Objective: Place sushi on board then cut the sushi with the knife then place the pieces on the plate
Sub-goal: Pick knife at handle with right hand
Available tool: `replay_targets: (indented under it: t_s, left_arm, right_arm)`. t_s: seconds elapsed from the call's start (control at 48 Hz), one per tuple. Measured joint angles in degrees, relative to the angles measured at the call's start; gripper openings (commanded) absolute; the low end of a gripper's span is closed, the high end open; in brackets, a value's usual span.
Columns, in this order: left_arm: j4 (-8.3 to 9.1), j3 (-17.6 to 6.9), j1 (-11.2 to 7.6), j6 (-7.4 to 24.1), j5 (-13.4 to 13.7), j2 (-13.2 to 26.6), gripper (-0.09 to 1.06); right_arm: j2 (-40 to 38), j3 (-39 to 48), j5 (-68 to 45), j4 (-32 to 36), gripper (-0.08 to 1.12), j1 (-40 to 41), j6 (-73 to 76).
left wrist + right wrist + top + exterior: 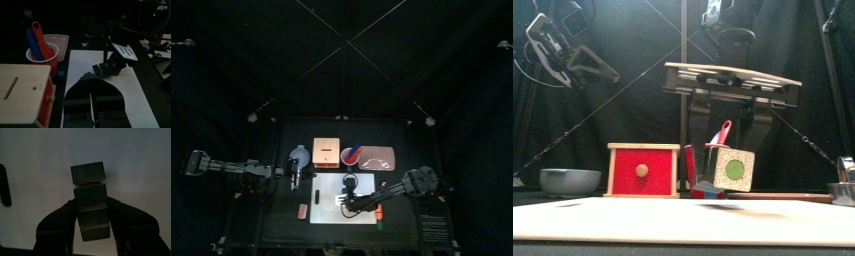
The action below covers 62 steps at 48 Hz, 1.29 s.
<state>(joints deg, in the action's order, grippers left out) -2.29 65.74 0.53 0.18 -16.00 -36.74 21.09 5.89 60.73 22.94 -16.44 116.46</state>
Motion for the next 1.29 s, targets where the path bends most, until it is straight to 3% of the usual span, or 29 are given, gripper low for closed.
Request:
replay_targets:
  t_s: [0.125, 0.521, 0.875, 1.292]
  left_arm:
    - [0.0, 0.0, 0.0, 0.0, 0.18, -0.44, -0.02]
    - [0.09, 0.0, 0.44, 0.0, 4.04, -0.79, -0.02]
    - [0.09, 0.0, 0.53, 0.0, 4.31, -0.79, -0.02]
    - [0.09, 0.09, 0.62, 0.0, 4.39, -0.79, -0.02]
  right_arm:
    - [1.14, -1.23, 2.55, -1.05, 0.63, 0.7, 0.26]
    - [2.46, -2.46, 4.13, -2.46, 0.91, 1.14, 0.26]
    - [1.49, -2.81, 4.75, -0.97, 0.91, 1.14, -2.72]
    - [-13.45, 2.11, 5.54, 1.41, 0.91, 5.54, -25.31]
